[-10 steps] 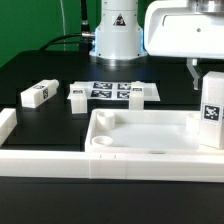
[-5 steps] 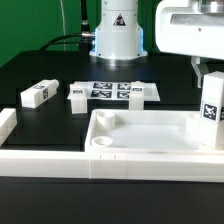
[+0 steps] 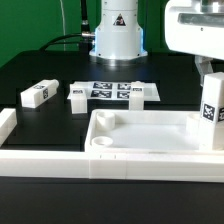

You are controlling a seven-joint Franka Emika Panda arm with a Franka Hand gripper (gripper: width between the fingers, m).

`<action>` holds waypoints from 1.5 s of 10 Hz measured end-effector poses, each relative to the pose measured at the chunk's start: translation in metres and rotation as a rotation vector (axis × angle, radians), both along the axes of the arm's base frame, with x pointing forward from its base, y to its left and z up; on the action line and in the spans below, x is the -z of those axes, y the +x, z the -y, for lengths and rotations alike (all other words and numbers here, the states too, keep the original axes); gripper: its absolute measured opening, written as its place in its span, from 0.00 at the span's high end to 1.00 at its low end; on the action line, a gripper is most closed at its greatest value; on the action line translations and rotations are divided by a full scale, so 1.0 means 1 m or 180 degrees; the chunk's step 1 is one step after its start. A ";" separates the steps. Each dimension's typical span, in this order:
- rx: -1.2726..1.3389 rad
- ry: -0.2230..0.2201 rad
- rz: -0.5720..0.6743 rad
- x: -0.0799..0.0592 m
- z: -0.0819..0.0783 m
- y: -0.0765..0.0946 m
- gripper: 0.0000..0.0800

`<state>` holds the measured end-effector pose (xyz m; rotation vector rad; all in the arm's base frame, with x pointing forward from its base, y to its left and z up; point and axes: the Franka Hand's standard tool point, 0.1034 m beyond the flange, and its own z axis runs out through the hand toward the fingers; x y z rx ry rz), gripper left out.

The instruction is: Assemble desk

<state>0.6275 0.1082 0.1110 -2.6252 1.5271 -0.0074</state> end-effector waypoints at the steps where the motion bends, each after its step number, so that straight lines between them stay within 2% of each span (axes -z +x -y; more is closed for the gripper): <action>1: -0.0122 -0.0007 0.0012 0.000 0.000 0.000 0.35; 2: -0.0292 -0.0016 0.0030 -0.001 0.000 0.001 0.22; 4: -0.0957 -0.0055 0.0096 -0.002 0.000 0.002 0.19; 8: -0.1870 -0.0110 0.0176 -0.002 0.000 0.002 0.19; 13: -0.3694 -0.0395 0.0257 -0.004 -0.003 0.003 0.19; 15: -0.4253 -0.0428 0.0282 -0.003 -0.001 0.003 0.19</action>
Offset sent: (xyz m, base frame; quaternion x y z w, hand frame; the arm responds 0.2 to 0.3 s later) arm 0.0042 0.0000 0.0020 0.0049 0.0027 -0.2557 0.9667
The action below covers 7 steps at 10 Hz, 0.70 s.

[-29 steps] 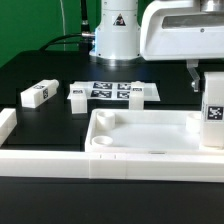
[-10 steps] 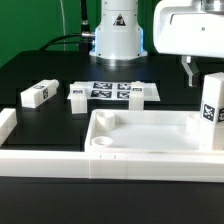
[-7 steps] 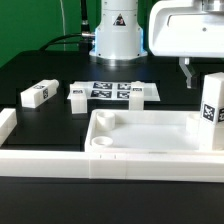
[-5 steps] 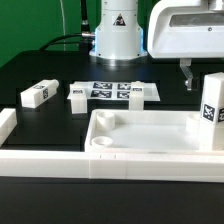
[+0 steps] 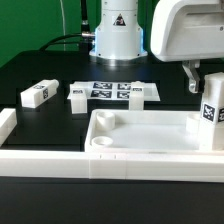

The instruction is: Assemble desk

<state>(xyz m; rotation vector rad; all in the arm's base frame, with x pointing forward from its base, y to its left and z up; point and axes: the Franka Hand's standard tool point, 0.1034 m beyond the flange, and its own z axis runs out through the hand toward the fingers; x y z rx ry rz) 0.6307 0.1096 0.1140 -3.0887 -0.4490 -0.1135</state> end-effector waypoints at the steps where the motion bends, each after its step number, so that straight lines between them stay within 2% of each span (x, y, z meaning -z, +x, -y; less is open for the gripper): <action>1: -0.0187 -0.0014 0.0005 0.000 0.000 0.000 0.19; 3: -0.0795 -0.0061 0.0024 0.000 0.003 0.001 0.19; 6: -0.0924 -0.0070 0.0028 0.000 0.005 0.001 0.20; 7: -0.0924 -0.0070 0.0028 0.000 0.005 0.001 0.42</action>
Offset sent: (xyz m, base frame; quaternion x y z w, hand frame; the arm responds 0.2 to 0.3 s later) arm 0.0007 -0.0030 -0.0005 -0.0017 0.0015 -0.2021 0.9794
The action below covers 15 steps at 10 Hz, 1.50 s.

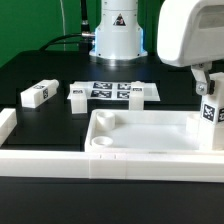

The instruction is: Assemble desk

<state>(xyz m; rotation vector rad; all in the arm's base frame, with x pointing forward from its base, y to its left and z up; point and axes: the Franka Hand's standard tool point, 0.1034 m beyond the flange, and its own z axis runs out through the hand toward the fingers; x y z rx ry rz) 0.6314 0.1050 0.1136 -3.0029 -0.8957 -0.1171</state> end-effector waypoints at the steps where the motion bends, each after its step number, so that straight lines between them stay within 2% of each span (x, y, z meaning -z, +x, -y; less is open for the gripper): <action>1: 0.0000 0.0000 0.0000 0.000 0.000 0.000 0.64; 5: 0.0068 0.0006 -0.0002 0.000 0.000 0.000 0.64; 11: 0.2225 0.0193 -0.0090 0.001 0.001 -0.001 0.64; 15: 0.3320 0.0263 -0.0134 0.002 0.000 -0.002 0.64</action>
Offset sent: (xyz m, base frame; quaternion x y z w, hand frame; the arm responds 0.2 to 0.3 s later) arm 0.0000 0.0000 0.0000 0.0000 0.0000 0.0650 0.9979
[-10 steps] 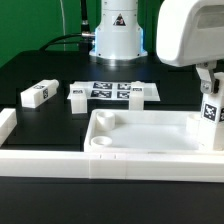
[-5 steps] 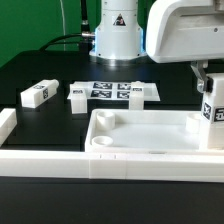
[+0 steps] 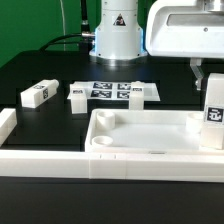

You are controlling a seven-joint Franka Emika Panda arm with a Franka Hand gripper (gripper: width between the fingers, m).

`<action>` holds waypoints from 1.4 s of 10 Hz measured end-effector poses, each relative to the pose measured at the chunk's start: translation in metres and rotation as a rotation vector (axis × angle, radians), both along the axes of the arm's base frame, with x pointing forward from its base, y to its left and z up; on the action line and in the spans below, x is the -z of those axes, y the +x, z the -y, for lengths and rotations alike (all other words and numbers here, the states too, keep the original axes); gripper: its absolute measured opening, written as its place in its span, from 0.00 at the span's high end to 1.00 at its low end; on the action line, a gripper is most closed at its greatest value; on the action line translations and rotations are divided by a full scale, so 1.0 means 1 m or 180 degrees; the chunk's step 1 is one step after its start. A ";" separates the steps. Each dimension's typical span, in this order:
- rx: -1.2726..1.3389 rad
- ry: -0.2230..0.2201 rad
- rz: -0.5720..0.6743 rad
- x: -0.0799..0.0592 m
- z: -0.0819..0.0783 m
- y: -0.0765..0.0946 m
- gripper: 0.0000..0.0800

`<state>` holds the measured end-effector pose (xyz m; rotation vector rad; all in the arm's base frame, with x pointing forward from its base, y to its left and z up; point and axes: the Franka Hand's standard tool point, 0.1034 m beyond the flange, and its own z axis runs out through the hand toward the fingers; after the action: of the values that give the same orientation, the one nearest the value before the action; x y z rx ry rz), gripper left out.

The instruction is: Assemble desk

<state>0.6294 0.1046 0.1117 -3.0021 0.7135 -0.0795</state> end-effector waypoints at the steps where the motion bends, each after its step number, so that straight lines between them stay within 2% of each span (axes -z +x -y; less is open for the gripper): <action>1: 0.0201 0.0021 -0.0010 0.000 0.001 0.000 0.64; 9: 0.1512 0.0171 -0.0096 0.001 -0.001 -0.001 0.64; 10: 0.1431 0.0167 -0.0091 0.001 -0.002 -0.001 0.52; 11: 0.1317 0.0160 -0.0085 0.001 -0.002 -0.001 0.34; 12: 0.1190 0.0153 -0.0078 0.000 -0.002 0.000 0.24; 13: 0.1019 0.0142 -0.0068 0.000 -0.002 0.000 0.24; 14: 0.0727 0.0125 -0.0052 0.000 -0.002 0.000 0.20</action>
Offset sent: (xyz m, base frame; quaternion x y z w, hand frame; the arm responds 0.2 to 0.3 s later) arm -0.0003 -0.0002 -0.0019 0.0012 -0.0009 0.1994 0.9799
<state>0.6290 0.1063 0.1114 -2.8745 1.0441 -0.0496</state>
